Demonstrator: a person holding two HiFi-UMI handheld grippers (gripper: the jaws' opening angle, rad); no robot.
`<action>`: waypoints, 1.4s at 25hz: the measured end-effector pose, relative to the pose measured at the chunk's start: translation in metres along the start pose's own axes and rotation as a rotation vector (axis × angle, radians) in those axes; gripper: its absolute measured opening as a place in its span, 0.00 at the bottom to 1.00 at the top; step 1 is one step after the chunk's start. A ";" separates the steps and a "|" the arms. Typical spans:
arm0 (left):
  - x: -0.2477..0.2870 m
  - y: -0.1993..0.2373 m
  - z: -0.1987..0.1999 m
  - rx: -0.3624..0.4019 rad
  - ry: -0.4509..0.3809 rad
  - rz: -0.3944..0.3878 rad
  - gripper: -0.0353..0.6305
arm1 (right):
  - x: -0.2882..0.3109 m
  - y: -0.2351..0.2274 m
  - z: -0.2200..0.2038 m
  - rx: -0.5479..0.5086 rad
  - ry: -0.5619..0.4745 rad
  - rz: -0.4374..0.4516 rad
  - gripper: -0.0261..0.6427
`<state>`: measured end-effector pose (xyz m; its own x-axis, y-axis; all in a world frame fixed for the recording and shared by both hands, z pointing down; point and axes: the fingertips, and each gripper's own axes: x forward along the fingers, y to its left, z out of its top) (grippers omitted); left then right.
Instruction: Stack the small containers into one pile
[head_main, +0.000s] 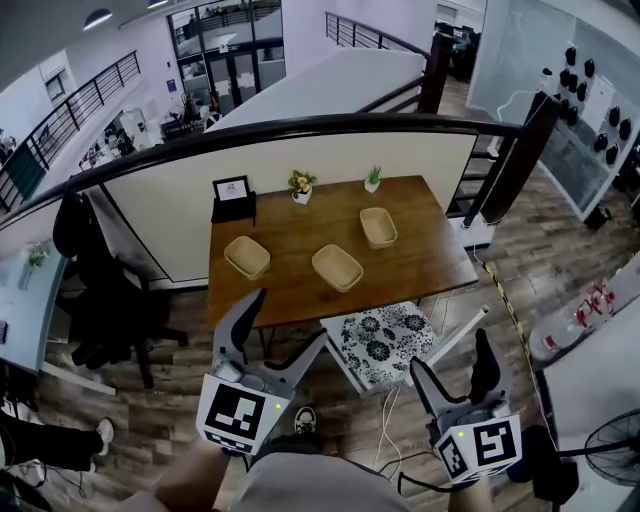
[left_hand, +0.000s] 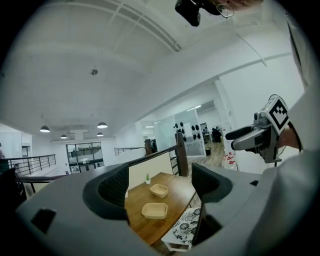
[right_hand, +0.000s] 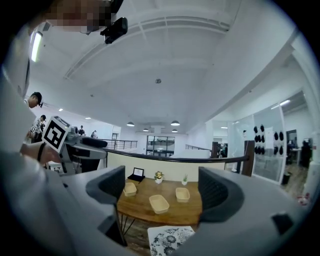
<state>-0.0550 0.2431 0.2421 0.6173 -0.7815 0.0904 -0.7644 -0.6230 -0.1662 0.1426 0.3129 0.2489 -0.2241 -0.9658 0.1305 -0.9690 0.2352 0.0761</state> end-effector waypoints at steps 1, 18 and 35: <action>0.006 0.013 -0.001 0.001 -0.003 -0.004 0.63 | 0.012 0.002 0.003 0.001 -0.002 -0.011 0.72; 0.088 0.100 -0.016 -0.044 -0.028 -0.101 0.63 | 0.120 -0.016 0.007 0.052 0.019 -0.151 0.68; 0.250 0.128 -0.009 -0.023 0.002 -0.074 0.63 | 0.239 -0.136 -0.002 0.090 0.017 -0.167 0.69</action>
<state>-0.0004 -0.0326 0.2521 0.6719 -0.7334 0.1037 -0.7207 -0.6796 -0.1368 0.2211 0.0508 0.2721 -0.0580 -0.9884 0.1402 -0.9982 0.0598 0.0091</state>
